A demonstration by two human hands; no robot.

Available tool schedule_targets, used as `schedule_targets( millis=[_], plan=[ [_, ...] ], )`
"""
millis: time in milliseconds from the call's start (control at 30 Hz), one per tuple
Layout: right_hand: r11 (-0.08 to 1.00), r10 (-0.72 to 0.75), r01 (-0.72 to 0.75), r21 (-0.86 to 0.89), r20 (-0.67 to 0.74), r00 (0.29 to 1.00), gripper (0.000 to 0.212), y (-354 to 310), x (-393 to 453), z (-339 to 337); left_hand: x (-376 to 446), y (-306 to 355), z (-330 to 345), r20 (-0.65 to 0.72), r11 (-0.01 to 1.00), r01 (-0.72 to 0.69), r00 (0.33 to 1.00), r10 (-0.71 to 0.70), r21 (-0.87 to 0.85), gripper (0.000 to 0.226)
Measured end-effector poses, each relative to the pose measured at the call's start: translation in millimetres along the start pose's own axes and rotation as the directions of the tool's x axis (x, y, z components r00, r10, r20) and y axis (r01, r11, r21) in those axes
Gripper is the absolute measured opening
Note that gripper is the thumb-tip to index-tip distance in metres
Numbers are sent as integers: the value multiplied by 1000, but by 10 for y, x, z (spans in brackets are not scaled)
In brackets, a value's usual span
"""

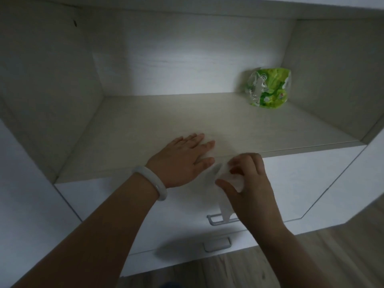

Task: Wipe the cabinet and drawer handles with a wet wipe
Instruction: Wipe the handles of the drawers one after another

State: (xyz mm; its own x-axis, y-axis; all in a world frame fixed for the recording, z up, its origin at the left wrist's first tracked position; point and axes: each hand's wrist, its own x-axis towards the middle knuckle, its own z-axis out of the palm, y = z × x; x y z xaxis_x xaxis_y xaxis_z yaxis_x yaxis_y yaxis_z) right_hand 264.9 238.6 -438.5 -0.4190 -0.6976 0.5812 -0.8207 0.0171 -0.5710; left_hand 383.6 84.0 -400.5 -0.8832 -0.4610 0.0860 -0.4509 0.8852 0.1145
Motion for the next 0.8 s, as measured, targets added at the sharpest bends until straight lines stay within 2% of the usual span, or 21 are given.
schedule_targets(
  millis=[133,233,333,467,567,800],
  plan=[
    [982,-147,136,-132,-78,986,19,5,-124,53,-6,12,-9,6,1000,10,1000,-10,-2,60],
    [989,-117,108,-101,-85,989,12,5,-158,82,-5,24,-9,1,1000,19,1000,-19,-3,60],
    [994,-74,67,-89,-77,994,21,3,-53,159,-4,27,-17,2,1000,20,1000,-20,-4,60],
    [979,-139,128,-161,-58,989,18,38,2,289,-4,25,-13,10,1000,23,1000,-23,-7,60],
    [978,-160,150,-147,-62,985,17,85,-15,238,-6,18,-17,8,1000,21,1000,-21,-10,60],
    [989,-123,105,-105,-179,976,17,54,-97,92,-8,33,-33,5,999,38,999,-38,-26,59]
  ],
)
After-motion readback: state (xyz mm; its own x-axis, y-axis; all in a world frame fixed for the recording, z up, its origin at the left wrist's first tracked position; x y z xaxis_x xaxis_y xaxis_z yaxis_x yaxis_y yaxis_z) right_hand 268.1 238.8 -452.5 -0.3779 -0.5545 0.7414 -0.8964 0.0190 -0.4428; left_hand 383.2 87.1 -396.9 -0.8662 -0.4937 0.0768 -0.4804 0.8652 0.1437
